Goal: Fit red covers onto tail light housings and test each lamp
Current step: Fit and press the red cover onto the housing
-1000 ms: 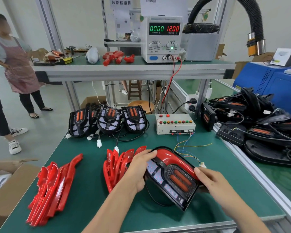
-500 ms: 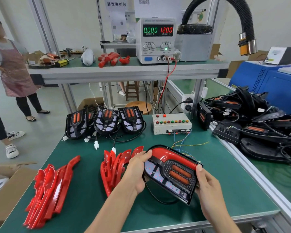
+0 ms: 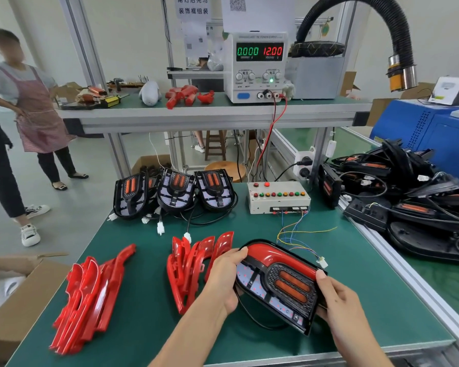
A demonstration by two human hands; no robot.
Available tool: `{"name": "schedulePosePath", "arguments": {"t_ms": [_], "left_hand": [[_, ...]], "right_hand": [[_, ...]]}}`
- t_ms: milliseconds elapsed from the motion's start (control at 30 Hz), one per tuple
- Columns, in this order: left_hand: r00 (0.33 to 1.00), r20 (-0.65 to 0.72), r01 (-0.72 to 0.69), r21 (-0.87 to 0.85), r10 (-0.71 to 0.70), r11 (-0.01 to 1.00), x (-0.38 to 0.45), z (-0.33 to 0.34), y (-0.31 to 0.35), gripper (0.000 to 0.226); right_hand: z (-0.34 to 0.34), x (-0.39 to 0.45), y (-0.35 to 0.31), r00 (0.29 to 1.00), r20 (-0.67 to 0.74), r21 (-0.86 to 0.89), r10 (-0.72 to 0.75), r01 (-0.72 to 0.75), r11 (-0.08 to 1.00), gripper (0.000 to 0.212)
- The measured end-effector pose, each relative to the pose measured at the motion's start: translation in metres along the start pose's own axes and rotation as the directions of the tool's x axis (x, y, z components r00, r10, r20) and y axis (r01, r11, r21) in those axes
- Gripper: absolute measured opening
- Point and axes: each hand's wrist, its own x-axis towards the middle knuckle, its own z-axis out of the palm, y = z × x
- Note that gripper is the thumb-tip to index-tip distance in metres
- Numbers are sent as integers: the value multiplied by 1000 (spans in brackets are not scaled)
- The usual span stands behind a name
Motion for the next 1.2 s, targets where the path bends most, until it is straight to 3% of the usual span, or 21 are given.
{"name": "schedulePosePath", "arguments": {"t_ms": [167,333,400,500,633,767,900,1000,1100,1200], "left_hand": [[990,104,81,170,-99,982,1,3,13,26],[991,131,-80,514,13,854,6,21,23,31],[990,94,-143,633,108,761,9,27,31,42],[980,115,-193,757,163,624,12,31,45,57],[978,125,-209,671,169,712,18,28,49,65],[929,114,-318,732,353,602,6,8,50,55],[846,24,-367,751,533,549,-31,-44,59,29],[758,-89,-240,883,646,403,-54,-96,74,18],[689,-183,47,977,702,209,-61,-142,90,13],[671,-246,258,962,699,90,-53,-170,105,19]], "right_hand": [[-18,-4,-12,995,81,-253,57,-35,967,33],[-9,0,-15,986,161,-603,52,57,795,39],[0,3,-8,993,90,-544,74,-14,839,39],[17,3,3,977,-70,-263,200,-211,941,39],[31,-1,13,953,-209,-141,220,-252,957,47],[33,-4,10,955,-162,-206,249,-279,938,48],[32,-4,5,932,-84,-199,353,-362,911,61],[37,-8,3,919,-68,-180,389,-395,901,56],[43,-13,5,916,-44,-188,399,-400,897,52],[50,-21,6,920,-28,-269,390,-383,884,56]]}}
